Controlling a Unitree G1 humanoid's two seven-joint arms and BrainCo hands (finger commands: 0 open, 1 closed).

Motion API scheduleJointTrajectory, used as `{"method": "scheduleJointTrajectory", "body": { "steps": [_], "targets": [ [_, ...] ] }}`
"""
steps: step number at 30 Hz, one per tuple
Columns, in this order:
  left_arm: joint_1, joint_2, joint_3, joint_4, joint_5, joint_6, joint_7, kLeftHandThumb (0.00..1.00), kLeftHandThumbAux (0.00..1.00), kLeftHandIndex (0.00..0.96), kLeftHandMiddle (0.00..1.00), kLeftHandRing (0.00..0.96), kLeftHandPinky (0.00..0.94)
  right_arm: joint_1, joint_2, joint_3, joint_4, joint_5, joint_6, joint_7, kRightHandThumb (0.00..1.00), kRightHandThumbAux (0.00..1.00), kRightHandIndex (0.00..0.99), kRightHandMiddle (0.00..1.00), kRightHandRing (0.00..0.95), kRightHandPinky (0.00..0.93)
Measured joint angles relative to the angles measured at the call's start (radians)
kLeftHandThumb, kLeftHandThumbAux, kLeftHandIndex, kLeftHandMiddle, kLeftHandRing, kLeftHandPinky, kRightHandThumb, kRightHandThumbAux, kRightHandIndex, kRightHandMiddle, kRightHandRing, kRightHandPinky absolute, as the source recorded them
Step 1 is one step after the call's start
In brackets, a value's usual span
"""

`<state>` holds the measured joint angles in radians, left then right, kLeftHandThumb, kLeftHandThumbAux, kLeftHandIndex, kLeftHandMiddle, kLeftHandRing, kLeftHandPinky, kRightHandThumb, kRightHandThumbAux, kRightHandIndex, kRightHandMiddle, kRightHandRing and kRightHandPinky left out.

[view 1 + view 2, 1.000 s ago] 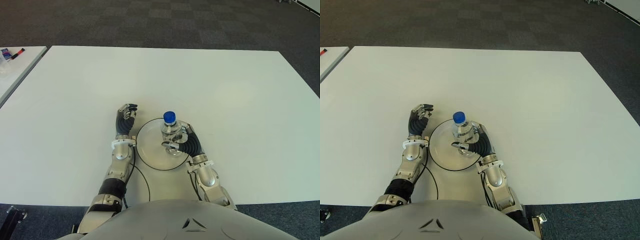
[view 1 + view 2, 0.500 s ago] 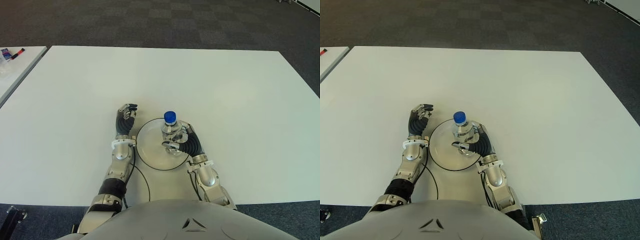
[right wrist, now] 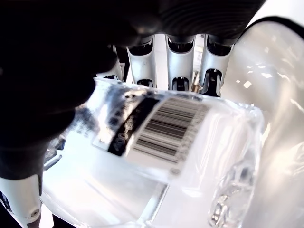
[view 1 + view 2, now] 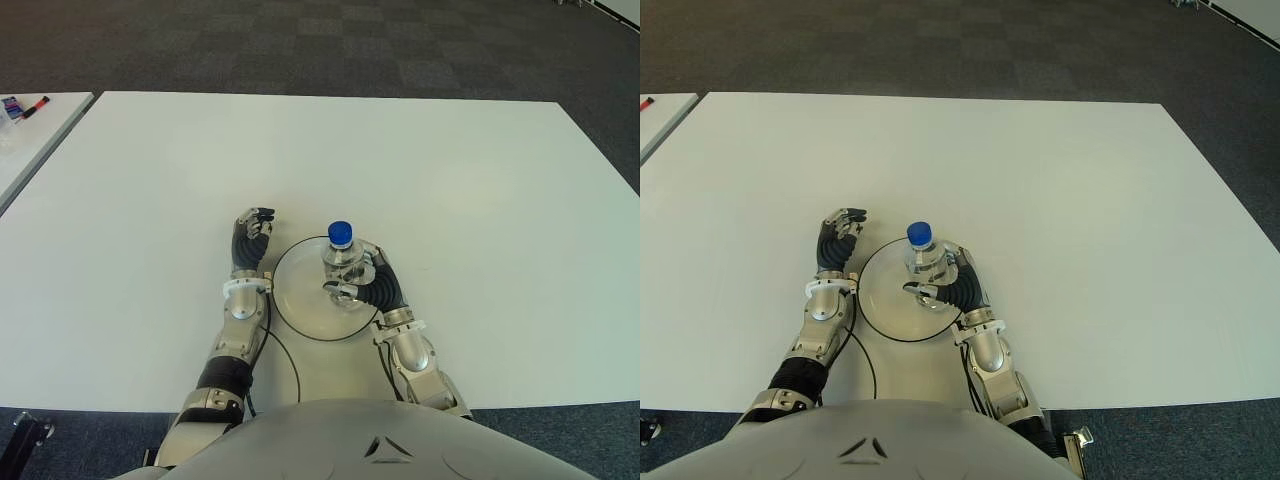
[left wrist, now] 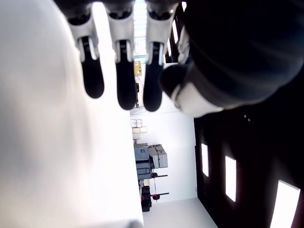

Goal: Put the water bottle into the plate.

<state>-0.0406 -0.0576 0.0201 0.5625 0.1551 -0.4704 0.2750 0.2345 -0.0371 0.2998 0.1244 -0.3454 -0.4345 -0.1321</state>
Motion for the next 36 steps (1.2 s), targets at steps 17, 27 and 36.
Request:
{"method": "scheduleJointTrajectory", "body": {
  "steps": [17, 27, 36],
  "targets": [
    [-0.001, 0.0, 0.001, -0.003, -0.008, 0.011, 0.0, 0.718, 0.711, 0.411, 0.359, 0.348, 0.342, 0.026, -0.003, 0.001, -0.056, 0.152, 0.039, 0.155, 0.739, 0.706, 0.406, 0.327, 0.33, 0.397],
    [-0.001, 0.0, 0.0, -0.003, -0.009, 0.011, 0.0, 0.718, 0.711, 0.412, 0.358, 0.348, 0.34, 0.036, -0.003, 0.001, -0.1, 0.142, 0.066, 0.157, 0.756, 0.551, 0.246, 0.277, 0.31, 0.382],
    [-0.001, 0.0, 0.0, -0.004, -0.009, 0.014, 0.0, 0.718, 0.711, 0.411, 0.364, 0.35, 0.337, 0.035, -0.007, 0.0, -0.122, 0.116, 0.072, 0.154, 0.698, 0.52, 0.221, 0.276, 0.302, 0.366]
  ]
}}
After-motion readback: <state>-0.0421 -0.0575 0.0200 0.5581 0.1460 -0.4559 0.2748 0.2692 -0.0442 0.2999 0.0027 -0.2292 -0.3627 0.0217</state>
